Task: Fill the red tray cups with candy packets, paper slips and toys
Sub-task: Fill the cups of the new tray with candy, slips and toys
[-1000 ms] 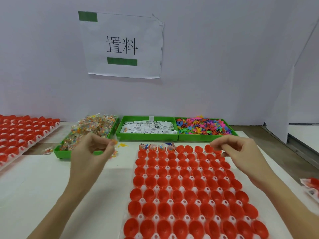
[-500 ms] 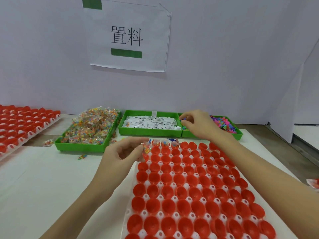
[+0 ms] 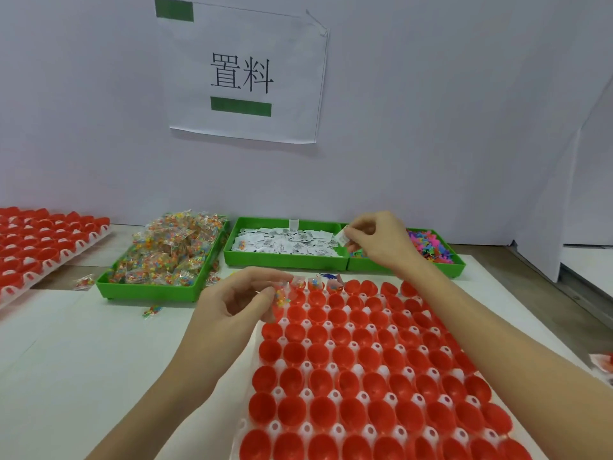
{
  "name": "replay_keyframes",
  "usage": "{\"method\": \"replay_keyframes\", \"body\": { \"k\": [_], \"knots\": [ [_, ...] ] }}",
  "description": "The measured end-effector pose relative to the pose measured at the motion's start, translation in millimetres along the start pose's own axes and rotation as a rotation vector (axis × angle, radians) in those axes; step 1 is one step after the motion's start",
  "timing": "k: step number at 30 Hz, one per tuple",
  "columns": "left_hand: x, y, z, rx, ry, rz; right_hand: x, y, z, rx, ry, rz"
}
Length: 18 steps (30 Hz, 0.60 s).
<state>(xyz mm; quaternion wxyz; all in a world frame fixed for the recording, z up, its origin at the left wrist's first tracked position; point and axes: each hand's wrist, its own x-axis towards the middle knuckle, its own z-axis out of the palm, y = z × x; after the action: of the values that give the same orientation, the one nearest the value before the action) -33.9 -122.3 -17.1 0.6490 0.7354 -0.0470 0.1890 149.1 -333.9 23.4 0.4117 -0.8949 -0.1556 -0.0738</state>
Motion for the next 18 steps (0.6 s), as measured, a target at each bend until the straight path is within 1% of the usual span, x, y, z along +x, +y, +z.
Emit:
{"method": "replay_keyframes", "body": {
  "k": [1,3,7,11,13,15,18],
  "knots": [
    [-1,2,2,0.015,-0.013,0.012,-13,-5,-4,0.096,-0.039,0.009],
    [-5,7,6,0.014,-0.040,0.034,-42,-13,-12,0.178,-0.081,-0.036],
    [-14,19,18,-0.068,-0.103,0.058,-91,-26,-27,0.134,-0.118,-0.172],
    [-21,24,26,-0.189,-0.101,0.017,-126,-32,-36,0.148,-0.166,-0.204],
    [-23,27,28,-0.209,-0.138,-0.002,-136,-35,-36,0.166,-0.188,-0.229],
    [-25,28,29,-0.196,-0.201,-0.015,-144,-36,-35,0.165,-0.154,-0.253],
    [-28,28,31,-0.138,-0.227,0.009,-151,-35,-32,0.142,-0.104,-0.279]
  ]
}}
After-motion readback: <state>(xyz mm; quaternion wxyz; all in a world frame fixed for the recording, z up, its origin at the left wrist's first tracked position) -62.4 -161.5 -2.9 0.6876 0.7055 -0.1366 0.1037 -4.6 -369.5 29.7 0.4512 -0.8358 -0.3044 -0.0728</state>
